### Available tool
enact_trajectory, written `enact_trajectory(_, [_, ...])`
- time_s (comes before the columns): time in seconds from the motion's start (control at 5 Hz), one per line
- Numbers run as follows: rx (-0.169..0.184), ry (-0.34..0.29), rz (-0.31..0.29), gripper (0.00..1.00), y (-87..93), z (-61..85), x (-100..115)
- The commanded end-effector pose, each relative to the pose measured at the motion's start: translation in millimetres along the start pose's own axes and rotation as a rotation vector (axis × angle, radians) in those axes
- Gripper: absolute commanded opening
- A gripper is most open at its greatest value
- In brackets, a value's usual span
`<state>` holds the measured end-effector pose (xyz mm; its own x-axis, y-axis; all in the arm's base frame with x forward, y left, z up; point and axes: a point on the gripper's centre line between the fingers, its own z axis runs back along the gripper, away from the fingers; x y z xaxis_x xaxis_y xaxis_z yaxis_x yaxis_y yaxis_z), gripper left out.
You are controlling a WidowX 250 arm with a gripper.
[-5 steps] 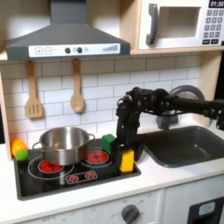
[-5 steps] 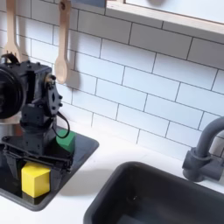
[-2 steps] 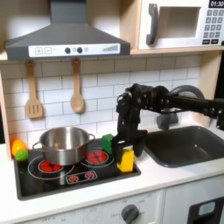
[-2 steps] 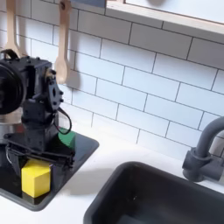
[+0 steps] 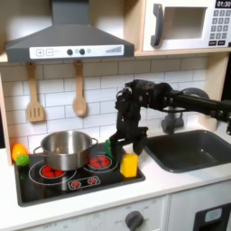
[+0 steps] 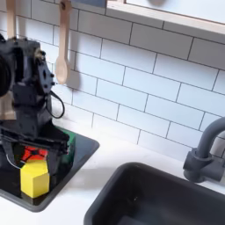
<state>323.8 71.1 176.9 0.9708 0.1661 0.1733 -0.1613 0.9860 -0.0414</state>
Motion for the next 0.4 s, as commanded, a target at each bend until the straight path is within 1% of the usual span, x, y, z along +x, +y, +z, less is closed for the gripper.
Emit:
enact_trajectory(0.0, [-0.031,-0.007,0.017,1.0,4.2,13.0,2.5])
enact_trajectory(0.2, [-0.036,-0.017,0.033,1.0,9.4,17.5,6.6])
